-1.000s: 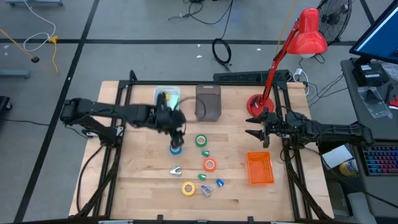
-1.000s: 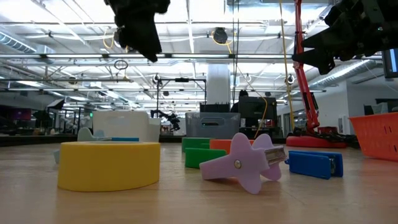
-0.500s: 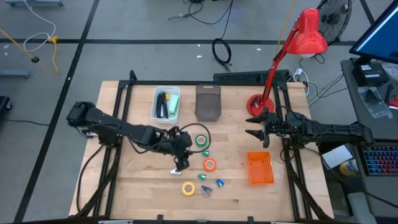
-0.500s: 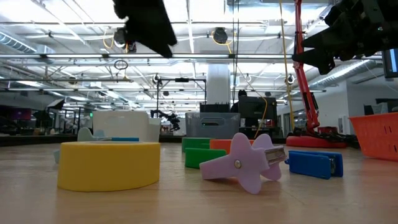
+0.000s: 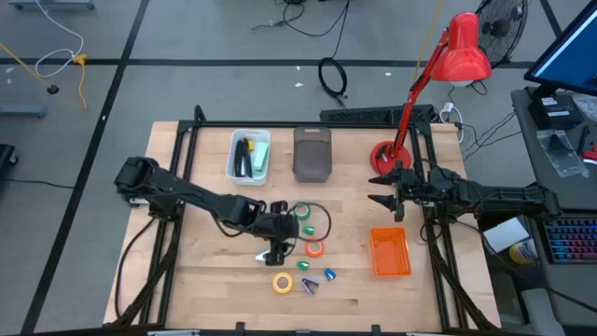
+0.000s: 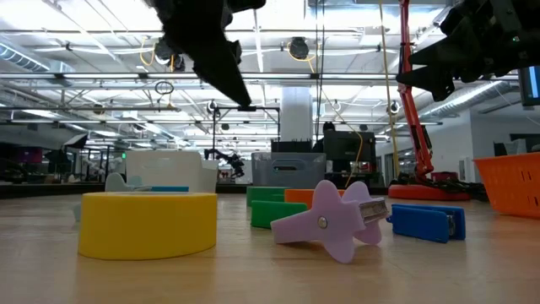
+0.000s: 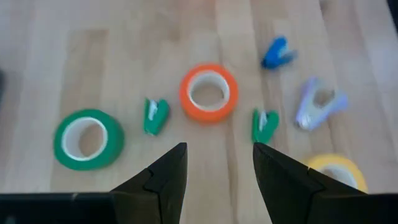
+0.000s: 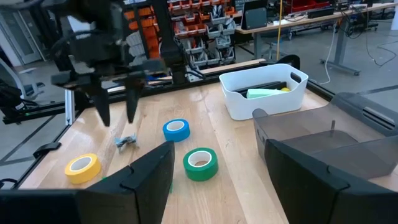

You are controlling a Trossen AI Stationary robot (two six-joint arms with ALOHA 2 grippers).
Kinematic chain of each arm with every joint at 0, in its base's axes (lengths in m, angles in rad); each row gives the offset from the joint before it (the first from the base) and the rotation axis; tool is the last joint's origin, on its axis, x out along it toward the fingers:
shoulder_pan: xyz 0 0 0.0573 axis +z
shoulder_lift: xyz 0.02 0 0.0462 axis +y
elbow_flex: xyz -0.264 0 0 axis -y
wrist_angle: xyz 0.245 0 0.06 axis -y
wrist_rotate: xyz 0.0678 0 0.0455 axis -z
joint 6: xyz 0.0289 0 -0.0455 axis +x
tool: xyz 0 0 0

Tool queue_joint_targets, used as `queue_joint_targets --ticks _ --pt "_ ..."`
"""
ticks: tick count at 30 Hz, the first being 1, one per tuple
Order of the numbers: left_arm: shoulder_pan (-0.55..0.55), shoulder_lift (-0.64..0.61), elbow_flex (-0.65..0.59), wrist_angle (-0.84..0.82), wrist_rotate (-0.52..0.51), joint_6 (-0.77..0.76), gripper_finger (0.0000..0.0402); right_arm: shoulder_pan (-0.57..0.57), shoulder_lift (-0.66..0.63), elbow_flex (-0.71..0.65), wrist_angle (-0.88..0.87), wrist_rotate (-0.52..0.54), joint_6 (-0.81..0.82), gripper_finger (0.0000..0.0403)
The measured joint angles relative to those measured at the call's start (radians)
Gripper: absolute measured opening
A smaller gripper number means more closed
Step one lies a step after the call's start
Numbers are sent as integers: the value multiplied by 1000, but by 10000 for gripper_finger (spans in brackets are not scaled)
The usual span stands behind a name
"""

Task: Pick and place Stapler, Stapler remover, tape
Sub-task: Put the bottom green stapler into the white bin

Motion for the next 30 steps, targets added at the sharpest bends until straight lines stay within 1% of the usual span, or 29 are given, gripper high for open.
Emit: queue_joint_targets --ticks 4,9,12,14,17,20,21,23,30 --pt "-29 36 0 33 3 56 186 0 0 0 0 0 0 242" --pt "-58 98 4 117 25 45 186 0 0 0 0 0 0 242" --pt "-78 158 66 117 16 50 186 0 0 0 0 0 0 242" --pt "-93 213 129 117 14 67 186 0 0 0 -1 0 0 242" --pt "-109 303 224 37 -7 98 186 0 0 0 -1 0 0 242" --pt "-110 361 288 -73 -23 62 186 0 0 0 -1 0 0 242" --pt "-107 365 298 -100 -23 37 186 0 0 0 -1 0 0 242" --pt "-105 365 306 -97 -25 1 186 0 0 0 0 0 0 242" --pt "-118 365 305 -76 -26 -8 186 0 0 0 0 0 0 242"
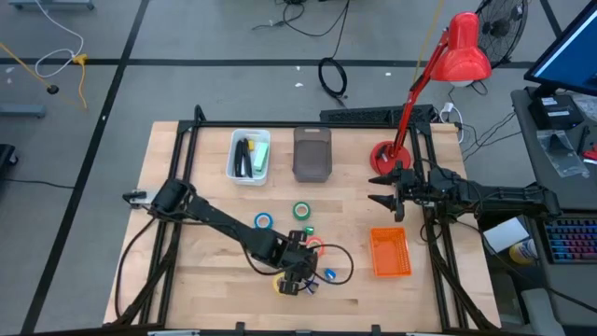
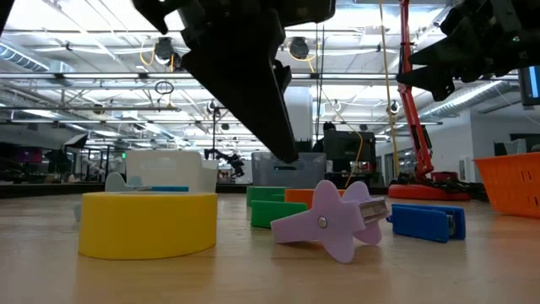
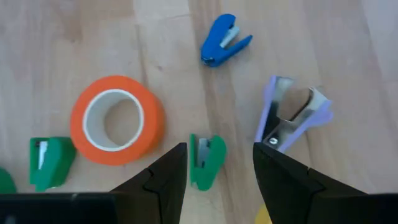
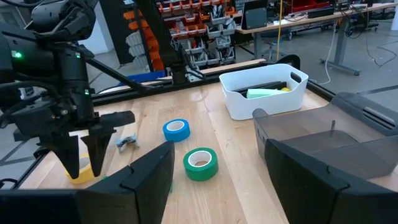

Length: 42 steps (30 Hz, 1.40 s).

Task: Pick and place Stapler, Stapler remover, tape
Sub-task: Put the bottom green stapler into the white bin

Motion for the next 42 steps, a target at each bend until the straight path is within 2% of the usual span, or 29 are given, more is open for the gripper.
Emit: queue_joint_targets --ticks 15,25,30,42 --pt "9 72 -1 -15 2 -4 186 0 0 0 0 0 0 242" --pt "31 81 -1 -27 -11 -4 186 0 0 0 0 0 0 242" --pt "33 98 2 -27 22 -1 186 0 0 0 0 0 0 242" --pt "36 100 1 -28 25 -28 185 1 0 0 -7 0 0 242"
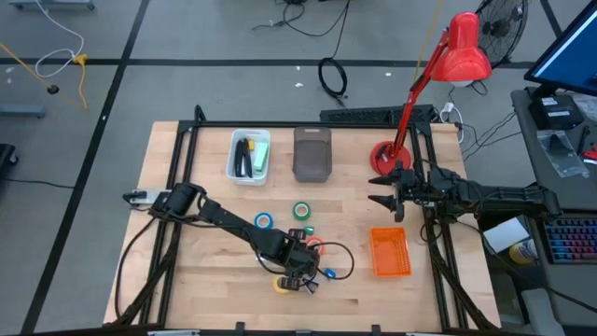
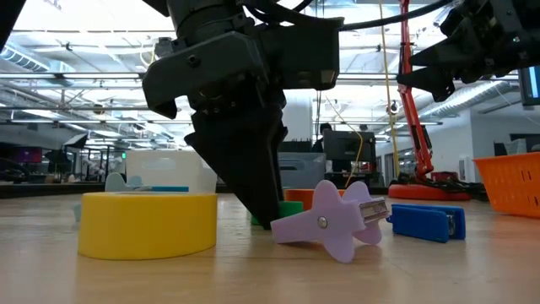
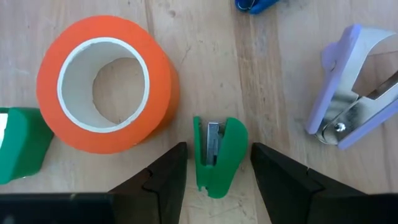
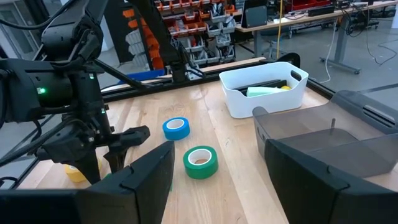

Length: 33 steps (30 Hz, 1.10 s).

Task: Pick and place Stapler, Stapler remover, tape
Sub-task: Put the bottom green stapler into the white bin

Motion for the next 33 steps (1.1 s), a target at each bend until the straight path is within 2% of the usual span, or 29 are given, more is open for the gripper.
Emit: queue_joint_targets --ticks 3,10,15,18,23,27,30,33 --pt "0 0 0 0 1 -6 168 0 0 0 0 0 0 242" --pt "0 1 -1 -1 8 -10 90 0 0 0 0 0 0 242" --pt "0 2 -1 -9 30 -18 54 0 0 0 0 0 0 242" --pt "1 4 20 -59 44 -37 54 0 0 0 0 0 0 242" --pt "0 11 107 -234 53 -59 68 0 0 0 0 0 0 242" --pt "-2 10 201 -371 49 -59 58 0 0 0 1 0 0 242" --pt "-1 10 268 -477 23 -71 54 0 0 0 1 0 0 242" --pt "0 9 357 -582 -48 -100 60 0 0 0 1 0 0 242"
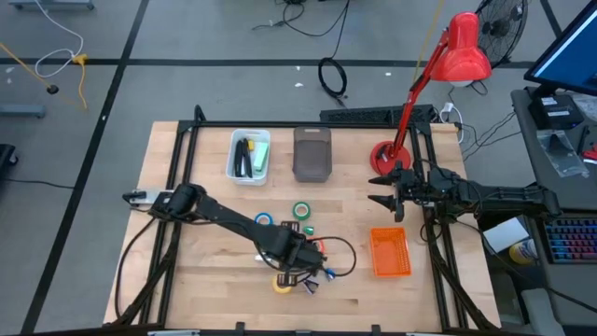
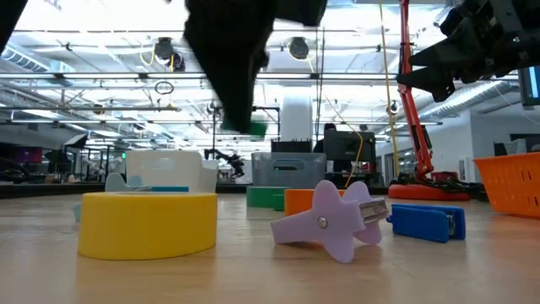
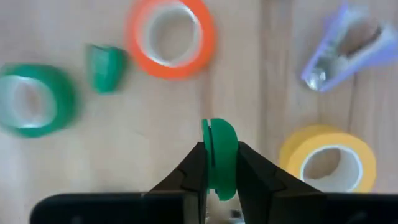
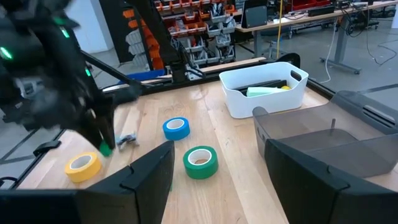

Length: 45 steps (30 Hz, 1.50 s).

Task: Pick and place Stapler, Stapler remover, tape
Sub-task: Put the bottom green stapler into the white bin

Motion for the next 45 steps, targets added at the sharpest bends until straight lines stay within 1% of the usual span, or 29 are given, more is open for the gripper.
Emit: queue_joint_targets --ticks 4,9,11,15,20,23,27,30,34,39,42,45 --pt "18 -2 115 -173 -157 -50 67 0 0 0 0 0 0 242" --pt "66 -3 233 -398 -348 -115 55 0 0 0 0 0 0 242" --pt "93 -7 252 -425 -404 -115 54 0 0 0 0 0 0 242" --pt "168 -58 251 -414 -464 -88 62 0 0 0 0 0 0 242" --pt "285 -133 236 -416 -505 -62 59 0 0 0 6 1 0 242" --pt "364 -186 236 -419 -512 -48 56 1 0 0 7 1 0 242" --pt "472 -246 229 -416 -531 -40 65 1 0 0 7 1 0 242" --pt "551 -280 228 -418 -550 -18 67 1 0 0 7 0 0 242" --pt "657 -310 228 -417 -554 36 60 1 0 0 7 0 0 242" --pt "785 -319 227 -418 -541 111 66 1 0 0 7 1 0 242" --pt "858 -321 199 -386 -497 164 68 1 0 0 7 1 0 242" --pt "929 -326 125 -322 -420 209 64 1 0 0 7 1 0 242"
